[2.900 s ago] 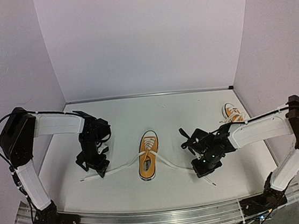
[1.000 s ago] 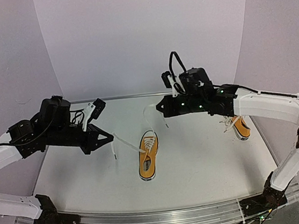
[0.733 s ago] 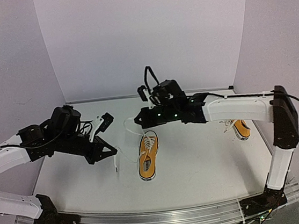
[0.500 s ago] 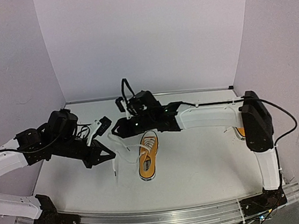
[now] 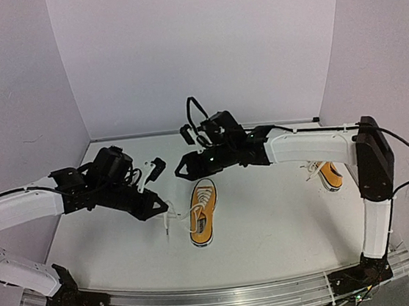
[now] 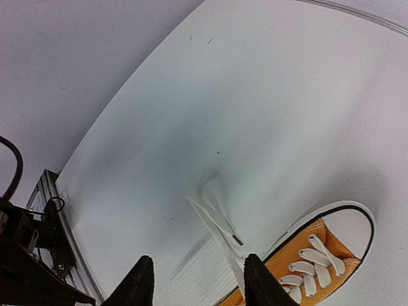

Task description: Tie the shoes

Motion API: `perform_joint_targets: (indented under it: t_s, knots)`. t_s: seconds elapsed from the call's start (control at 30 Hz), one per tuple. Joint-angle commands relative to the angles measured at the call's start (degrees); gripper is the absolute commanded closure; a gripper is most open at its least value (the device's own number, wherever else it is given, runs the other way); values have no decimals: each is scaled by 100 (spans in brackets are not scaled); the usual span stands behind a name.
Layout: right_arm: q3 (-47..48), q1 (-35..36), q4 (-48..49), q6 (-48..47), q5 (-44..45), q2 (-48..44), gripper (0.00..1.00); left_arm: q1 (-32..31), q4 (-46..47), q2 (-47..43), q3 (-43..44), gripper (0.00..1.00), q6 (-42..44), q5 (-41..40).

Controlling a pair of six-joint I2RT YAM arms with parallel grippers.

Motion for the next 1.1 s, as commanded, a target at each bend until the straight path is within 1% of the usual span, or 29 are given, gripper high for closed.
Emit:
perform_joint_targets:
  t_s: [0.0,0.1,0.27,0.4,0.5,0.63,0.8,0.93,1.07]
  knots:
    - [200,60,-740,-751,51,107,59,351,588,438,593,100,-600,-14]
    - [626,59,-1264,-1087,121,464,63,469,803,495,423,100,-721,249]
    - [1178,74,-1826,-1634,160,847,65,482,1226,-87,-295,100,-856,810]
    - [1455,99,-2237,-1972,248,1076,65,470,1093,-603,-788,100,-829,1026]
    - [1639,155,-2558,-2195,357,1250,64,413,1117,-809,-991,100,-1028,1048]
    - [1814,248,-2827,-2476,456,1410,63,403,754,-736,-947,100,-1148,817]
    - [2062,356,-3130,-2721,782,1610,59,403,677,-810,-955,100,-1154,766]
    - [2370,453,-3488,-2904,1102,1840,59,402,675,-801,-898,100,-1117,732]
    - [2499,497,-3704,-3032,1379,1986,62,404,722,-757,-866,100,-1135,697]
